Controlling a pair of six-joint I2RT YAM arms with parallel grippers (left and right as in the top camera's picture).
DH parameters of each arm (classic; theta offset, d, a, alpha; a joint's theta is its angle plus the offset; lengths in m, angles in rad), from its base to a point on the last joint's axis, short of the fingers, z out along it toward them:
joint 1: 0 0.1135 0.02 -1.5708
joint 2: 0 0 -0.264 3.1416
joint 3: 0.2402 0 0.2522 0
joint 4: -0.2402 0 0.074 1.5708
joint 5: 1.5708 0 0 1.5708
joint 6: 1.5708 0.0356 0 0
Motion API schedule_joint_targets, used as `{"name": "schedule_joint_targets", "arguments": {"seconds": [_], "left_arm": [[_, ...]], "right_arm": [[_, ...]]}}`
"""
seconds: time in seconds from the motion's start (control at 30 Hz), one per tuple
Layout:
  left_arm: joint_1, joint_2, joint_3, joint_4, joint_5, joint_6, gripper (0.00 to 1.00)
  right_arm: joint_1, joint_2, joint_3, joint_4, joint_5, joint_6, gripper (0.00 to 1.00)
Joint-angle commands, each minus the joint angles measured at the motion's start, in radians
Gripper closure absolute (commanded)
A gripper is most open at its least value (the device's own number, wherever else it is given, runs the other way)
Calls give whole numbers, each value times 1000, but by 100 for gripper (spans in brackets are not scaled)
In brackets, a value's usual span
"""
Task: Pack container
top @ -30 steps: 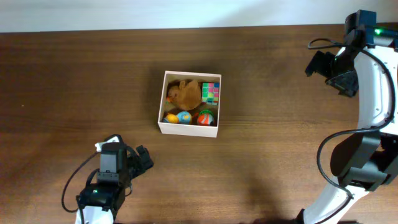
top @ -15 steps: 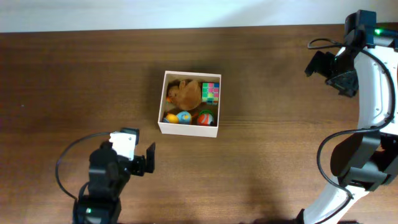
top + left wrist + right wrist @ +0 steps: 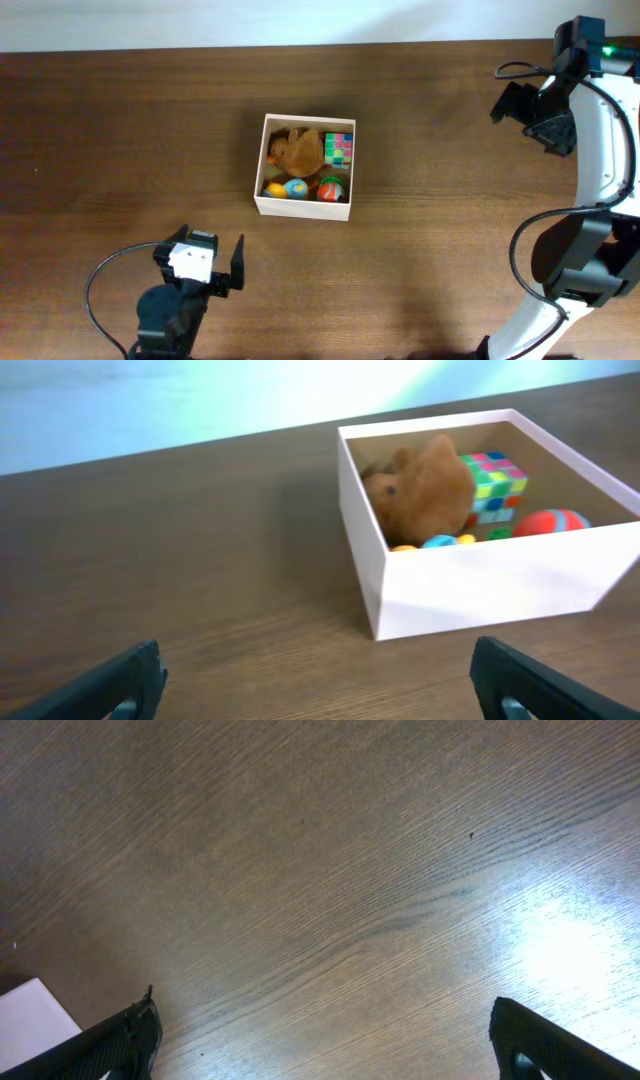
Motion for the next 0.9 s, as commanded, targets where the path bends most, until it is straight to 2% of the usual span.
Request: {"name": "schedule_joint_targets", "arguments": {"seconds": [0.0,0.2,0.53,0.87], "left_arm": [[3,-63,-45,21,-60,-6,1],[4,-130,-111,54,-91,-3,1],[14,-225,-111,56,-81,20,1],[14,-222,-111,56,-78,21,1]], "right_arm": [[-4,-12,13,1,5,-6,1],[-4,-12,13,1,5,-6,1],[-4,-12,13,1,5,-6,1],[-4,-12,13,1,5,-6,1]]}}
